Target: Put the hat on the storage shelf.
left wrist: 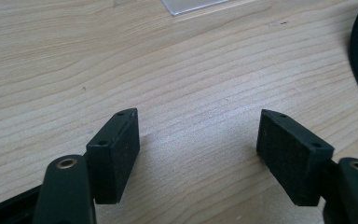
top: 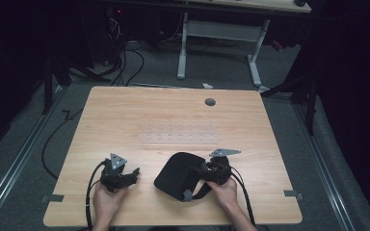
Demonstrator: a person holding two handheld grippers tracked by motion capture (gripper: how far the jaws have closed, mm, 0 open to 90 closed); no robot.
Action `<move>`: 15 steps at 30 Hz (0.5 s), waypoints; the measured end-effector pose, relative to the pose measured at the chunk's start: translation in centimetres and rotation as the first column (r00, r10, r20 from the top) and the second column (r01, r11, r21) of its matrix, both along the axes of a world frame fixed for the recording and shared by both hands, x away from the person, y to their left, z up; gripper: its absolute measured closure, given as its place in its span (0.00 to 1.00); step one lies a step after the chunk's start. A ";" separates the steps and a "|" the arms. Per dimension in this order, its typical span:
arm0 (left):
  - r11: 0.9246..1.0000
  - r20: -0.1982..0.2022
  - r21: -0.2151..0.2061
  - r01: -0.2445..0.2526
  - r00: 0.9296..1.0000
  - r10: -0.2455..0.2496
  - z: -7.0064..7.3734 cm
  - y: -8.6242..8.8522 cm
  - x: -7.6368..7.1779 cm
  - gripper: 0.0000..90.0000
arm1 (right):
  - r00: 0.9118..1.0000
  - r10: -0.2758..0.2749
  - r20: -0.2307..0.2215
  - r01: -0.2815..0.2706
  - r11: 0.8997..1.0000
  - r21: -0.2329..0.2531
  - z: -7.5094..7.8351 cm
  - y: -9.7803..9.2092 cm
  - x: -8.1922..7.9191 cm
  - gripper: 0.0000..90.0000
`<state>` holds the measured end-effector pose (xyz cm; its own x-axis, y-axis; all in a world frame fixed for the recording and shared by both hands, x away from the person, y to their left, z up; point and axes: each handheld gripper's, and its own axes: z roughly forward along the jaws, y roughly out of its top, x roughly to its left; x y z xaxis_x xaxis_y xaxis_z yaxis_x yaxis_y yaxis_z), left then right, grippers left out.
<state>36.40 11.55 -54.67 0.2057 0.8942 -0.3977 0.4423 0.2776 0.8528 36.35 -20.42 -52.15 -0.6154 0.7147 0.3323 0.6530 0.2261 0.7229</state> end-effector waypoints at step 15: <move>1.000 0.001 0.004 0.002 1.000 -0.002 0.0 0.0 0.0 0.34 | 0.993 0.115 -0.018 -0.113 0.988 0.107 -0.2 -1.0 -0.6 0.91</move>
